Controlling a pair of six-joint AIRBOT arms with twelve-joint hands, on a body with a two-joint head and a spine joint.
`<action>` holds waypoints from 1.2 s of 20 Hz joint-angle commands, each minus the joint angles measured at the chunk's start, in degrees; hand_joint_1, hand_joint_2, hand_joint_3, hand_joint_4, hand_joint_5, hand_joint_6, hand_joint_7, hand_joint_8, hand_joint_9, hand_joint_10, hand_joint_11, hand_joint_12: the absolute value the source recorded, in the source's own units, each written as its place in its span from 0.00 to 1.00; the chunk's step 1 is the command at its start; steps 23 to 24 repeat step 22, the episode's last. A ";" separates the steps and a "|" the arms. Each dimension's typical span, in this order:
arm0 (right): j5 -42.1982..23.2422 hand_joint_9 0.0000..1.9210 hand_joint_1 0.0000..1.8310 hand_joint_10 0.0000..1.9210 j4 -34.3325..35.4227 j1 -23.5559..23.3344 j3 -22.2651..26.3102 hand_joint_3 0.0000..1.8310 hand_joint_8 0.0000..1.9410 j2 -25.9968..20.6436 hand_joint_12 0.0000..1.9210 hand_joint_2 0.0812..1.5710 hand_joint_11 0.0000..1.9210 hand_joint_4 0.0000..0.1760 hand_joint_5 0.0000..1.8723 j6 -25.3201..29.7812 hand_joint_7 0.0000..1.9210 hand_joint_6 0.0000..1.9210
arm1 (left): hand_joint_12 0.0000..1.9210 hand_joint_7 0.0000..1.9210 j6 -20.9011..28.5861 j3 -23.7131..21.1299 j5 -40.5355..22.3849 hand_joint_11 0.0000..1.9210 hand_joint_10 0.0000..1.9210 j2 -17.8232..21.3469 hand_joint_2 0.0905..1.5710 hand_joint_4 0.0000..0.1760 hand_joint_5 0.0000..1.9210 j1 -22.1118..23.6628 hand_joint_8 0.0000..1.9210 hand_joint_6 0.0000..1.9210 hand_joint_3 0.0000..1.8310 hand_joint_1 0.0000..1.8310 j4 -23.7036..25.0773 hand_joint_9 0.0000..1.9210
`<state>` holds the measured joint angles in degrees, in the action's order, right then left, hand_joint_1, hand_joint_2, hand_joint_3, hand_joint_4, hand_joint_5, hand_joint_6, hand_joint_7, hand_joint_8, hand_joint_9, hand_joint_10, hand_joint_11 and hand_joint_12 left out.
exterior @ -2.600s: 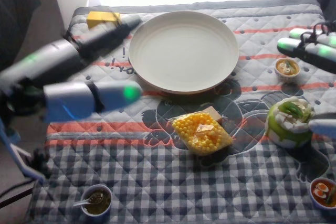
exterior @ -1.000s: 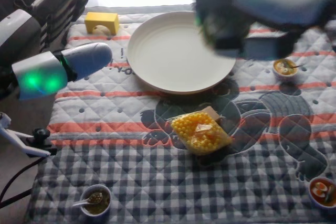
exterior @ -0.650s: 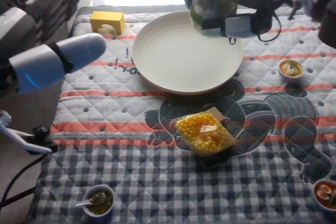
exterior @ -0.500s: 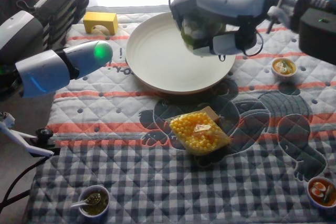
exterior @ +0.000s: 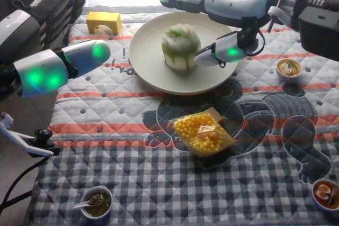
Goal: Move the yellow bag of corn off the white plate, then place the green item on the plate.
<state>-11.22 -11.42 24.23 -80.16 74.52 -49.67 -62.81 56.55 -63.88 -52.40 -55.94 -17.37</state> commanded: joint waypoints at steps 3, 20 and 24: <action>-7.08 0.02 0.17 0.01 0.44 -0.70 1.76 0.00 0.00 -0.03 0.59 0.66 0.00 0.38 0.00 -0.06 0.00 0.00 | 0.00 0.00 0.69 0.22 -7.74 0.00 0.00 -0.18 0.71 0.59 0.00 0.51 0.00 0.00 0.00 0.38 0.18 0.00; -54.81 0.00 0.24 0.00 19.70 19.94 29.27 0.00 0.00 -33.27 0.00 0.70 0.00 0.43 0.00 -7.49 0.00 0.00 | 0.00 0.00 9.75 -1.08 -25.07 0.00 0.00 2.43 0.74 0.81 0.00 -7.24 0.00 0.00 0.00 0.33 -6.02 0.00; -60.51 0.00 0.25 0.00 21.97 23.72 30.72 0.00 0.00 -34.65 0.00 0.70 0.00 0.34 0.00 -7.49 0.00 0.00 | 0.00 0.00 10.29 -1.10 -26.83 0.00 0.00 2.65 0.74 0.99 0.00 -7.38 0.00 0.00 0.00 0.28 -6.23 0.00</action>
